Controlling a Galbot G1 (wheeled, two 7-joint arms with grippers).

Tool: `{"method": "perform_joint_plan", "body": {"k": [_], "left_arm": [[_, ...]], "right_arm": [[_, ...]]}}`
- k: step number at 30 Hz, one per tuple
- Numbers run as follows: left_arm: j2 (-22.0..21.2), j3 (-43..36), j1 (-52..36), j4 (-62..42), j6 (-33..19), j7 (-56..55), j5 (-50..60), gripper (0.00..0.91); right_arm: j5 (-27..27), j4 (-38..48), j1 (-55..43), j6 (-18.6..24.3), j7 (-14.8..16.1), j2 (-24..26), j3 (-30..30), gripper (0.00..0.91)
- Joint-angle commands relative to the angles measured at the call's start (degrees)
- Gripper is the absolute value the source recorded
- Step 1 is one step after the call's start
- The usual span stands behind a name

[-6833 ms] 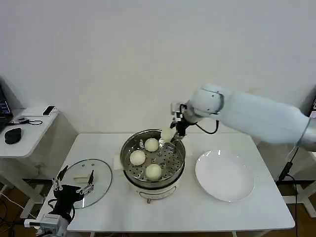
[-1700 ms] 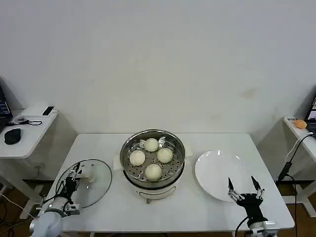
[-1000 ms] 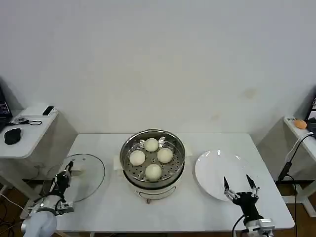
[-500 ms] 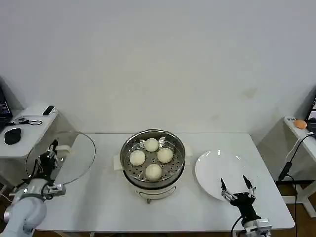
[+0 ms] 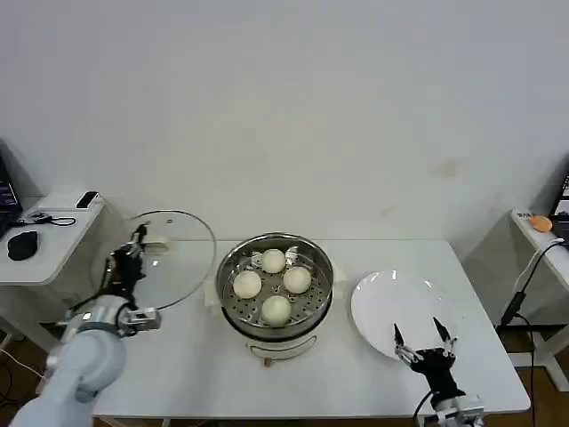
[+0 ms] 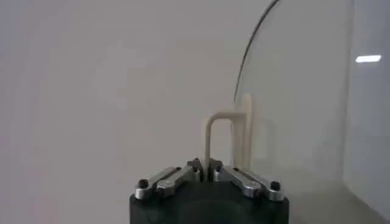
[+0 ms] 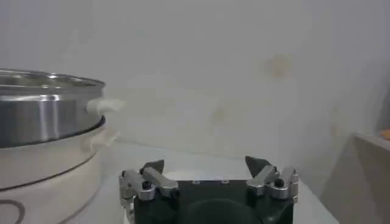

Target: Take steamed baozi put them in steamer then cover it.

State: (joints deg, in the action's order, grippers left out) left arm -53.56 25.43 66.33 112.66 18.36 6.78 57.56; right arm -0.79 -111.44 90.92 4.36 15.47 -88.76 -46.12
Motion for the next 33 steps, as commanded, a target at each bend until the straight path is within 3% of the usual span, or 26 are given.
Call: {"method": "perform_joint_plan", "body": {"k": [1,19,33], "left_arm": [[-4.7,-14.3,-7.3,3.4,6.3,5.5,2.6,0.000],[-16.3,-23.2,-10.9,-1.4,6.9,7.2,13.3,0.000],[-21.7,-25.5,-12.2,-5.3,6.8,8.4,16.9,0.000]], "right_arm": [[-3.2,0.2,0.0,0.1,-0.2,-1.6,0.4,0.907],[-5.6,2.3,-1.2,0.0,-0.5,-1.9,1.7,0.907],[-6.6,2.8,-1.4,0.0,-0.6,-2.0,2.4,0.907]]}}
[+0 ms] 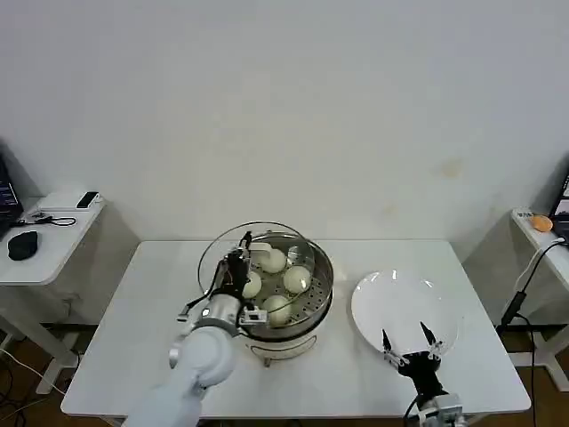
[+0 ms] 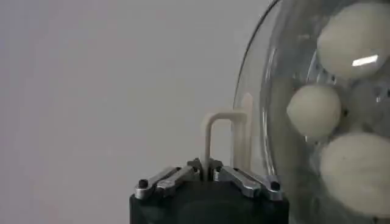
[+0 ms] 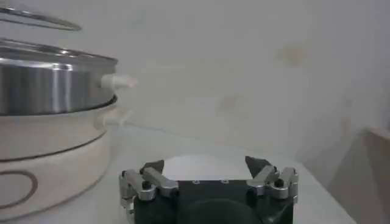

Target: Take steamed baozi put them in steamer then cover it.

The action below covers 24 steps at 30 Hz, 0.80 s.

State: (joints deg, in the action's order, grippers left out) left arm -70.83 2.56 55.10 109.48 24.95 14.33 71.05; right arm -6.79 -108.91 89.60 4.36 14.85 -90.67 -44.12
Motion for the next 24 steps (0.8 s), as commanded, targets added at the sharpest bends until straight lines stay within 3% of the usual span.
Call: {"method": "perform_joint_plan", "body": {"k": [1,24], "left_arm": [[-4.4,-2.8,-1.0,-2.2,0.2,0.8,3.6,0.000],[-4.1,-3.7,0.0,-3.8,-0.8,1.2,5.8,0.000]], "right_arm": [[-0.5,0.3,-0.1,0.0,0.0,-0.1,0.3,0.907],[-0.5,0.7,-0.2,0.0,0.1,-0.1,0.9,0.907]]}}
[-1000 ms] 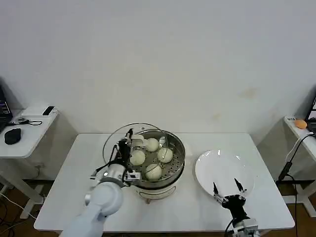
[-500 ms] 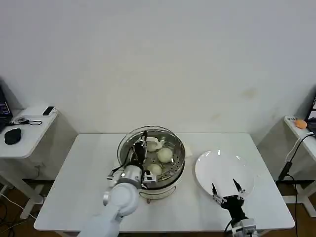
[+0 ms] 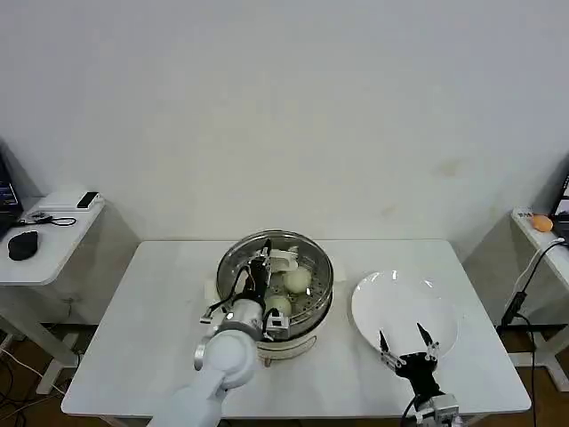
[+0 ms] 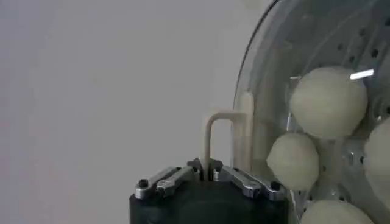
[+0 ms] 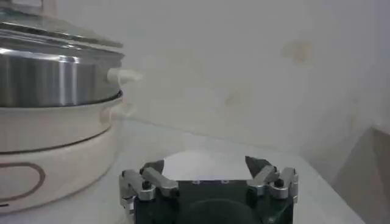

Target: Take steamed baozi put them in steamer then cover it.

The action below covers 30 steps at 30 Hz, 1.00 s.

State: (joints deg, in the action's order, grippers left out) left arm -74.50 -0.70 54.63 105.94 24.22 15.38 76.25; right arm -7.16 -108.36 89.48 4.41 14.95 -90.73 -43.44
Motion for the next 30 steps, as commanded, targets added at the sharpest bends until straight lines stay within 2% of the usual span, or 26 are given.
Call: {"method": "perform_joint_plan", "body": {"k": [1,13,14,15,16,24,30], "left_arm": [[-0.4,-0.4,0.6,-0.2,-0.1,0.1,0.7,0.000],[-1.2,-0.2,0.2,-1.3,-0.3,0.0,0.8,0.000],[-1.3,-0.2,0.2,-1.3,-0.3,-0.1,0.8,0.081],[-1.4,-0.1,0.2,-1.3,-0.4,-0.1,0.8,0.232],[-1.4,-0.1,0.3,-1.1,-0.4,0.0,0.7,0.907],[-0.4,0.4,1.8,2.1,-0.5,0.4,-0.1,0.907],[1.9,2.1,5.1,7.1,-1.6,0.5,-1.5,0.907]], "right_arm": [[-0.1,0.2,-0.1,0.0,0.0,0.0,0.2,0.907],[-0.1,0.3,-0.2,0.0,0.2,0.0,0.4,0.907],[-0.1,0.4,-0.2,0.0,0.2,0.0,0.4,0.907],[-0.1,0.4,-0.2,0.0,0.2,0.0,0.4,0.907],[-0.1,0.5,-0.2,0.0,0.2,0.0,0.3,0.907],[-0.1,0.9,-0.4,-0.1,0.1,0.0,0.6,0.907],[-0.1,1.0,-0.3,-0.2,0.1,0.1,0.7,0.907]]}}
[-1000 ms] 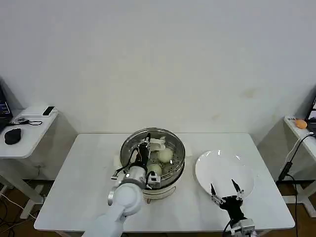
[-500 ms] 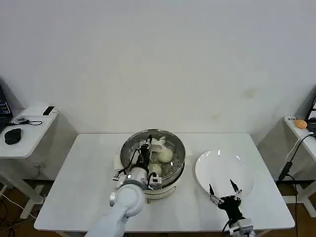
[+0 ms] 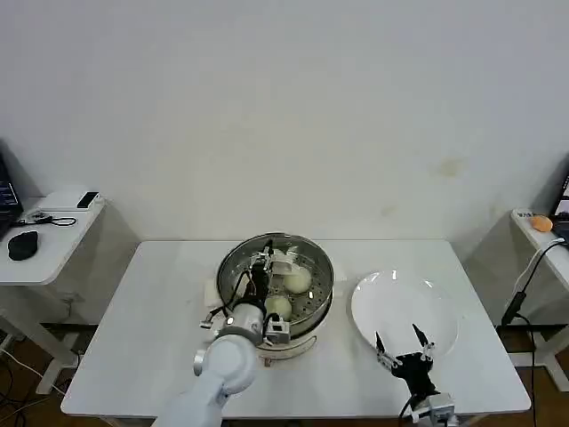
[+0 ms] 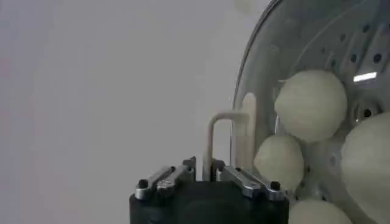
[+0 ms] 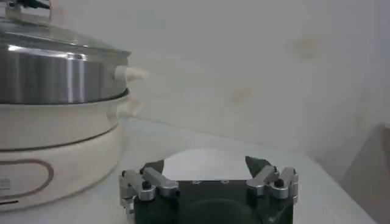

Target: Take steamed baozi put them in steamer then cover it.

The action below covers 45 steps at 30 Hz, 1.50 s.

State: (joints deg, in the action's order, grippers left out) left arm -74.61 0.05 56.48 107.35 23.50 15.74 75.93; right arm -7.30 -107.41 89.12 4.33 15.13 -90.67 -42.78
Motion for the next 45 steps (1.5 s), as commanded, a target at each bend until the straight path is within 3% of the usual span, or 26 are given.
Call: {"method": "perform_joint_plan", "body": {"k": [1,13,17,20,22,24,27,28,31,39,45], "left_arm": [[2.3,1.6,3.7,6.0,-1.0,0.1,-1.4,0.907],[8.6,6.1,14.8,21.8,-2.7,-2.0,-8.9,0.907],[9.5,10.9,21.4,25.4,-4.2,-6.5,-18.2,0.907],[10.1,21.5,26.2,23.7,-7.8,-16.0,-38.0,0.907],[9.0,29.5,28.6,18.0,-14.4,-21.6,-57.9,0.907],[7.9,35.3,30.3,13.3,-20.1,-24.1,-71.1,0.907],[8.9,40.5,34.8,10.3,-20.9,-28.8,-94.9,0.907],[8.3,42.1,35.7,9.3,-21.5,-29.3,-97.4,0.907],[6.9,43.6,40.1,7.4,-27.2,-30.1,-99.2,0.907],[2.4,42.8,49.0,10.3,-25.7,-28.2,-99.3,0.907],[1.5,40.7,51.9,11.6,-26.2,-27.3,-96.0,0.907]], "right_arm": [[0.1,0.1,0.1,-0.1,0.0,0.1,0.0,0.907],[0.9,0.1,1.2,0.1,0.1,0.3,-0.5,0.907],[1.5,-0.1,1.7,0.1,0.1,0.3,-0.6,0.907],[1.6,-0.2,2.0,-0.2,-0.2,0.4,0.2,0.907],[1.7,-0.9,2.4,-0.6,-0.5,0.6,1.0,0.907],[2.0,-1.6,3.0,-0.8,-0.6,1.0,1.8,0.907],[2.6,-2.8,4.3,-1.0,-0.9,1.6,2.6,0.907],[2.8,-3.2,5.4,-0.9,-0.8,2.0,2.8,0.907],[3.5,-4.4,7.2,-0.8,-1.0,3.0,3.4,0.907],[9.4,-7.6,11.7,-1.7,-2.3,8.9,4.2,0.907],[12.3,-8.9,13.2,-2.7,-3.7,12.7,4.3,0.907]]}}
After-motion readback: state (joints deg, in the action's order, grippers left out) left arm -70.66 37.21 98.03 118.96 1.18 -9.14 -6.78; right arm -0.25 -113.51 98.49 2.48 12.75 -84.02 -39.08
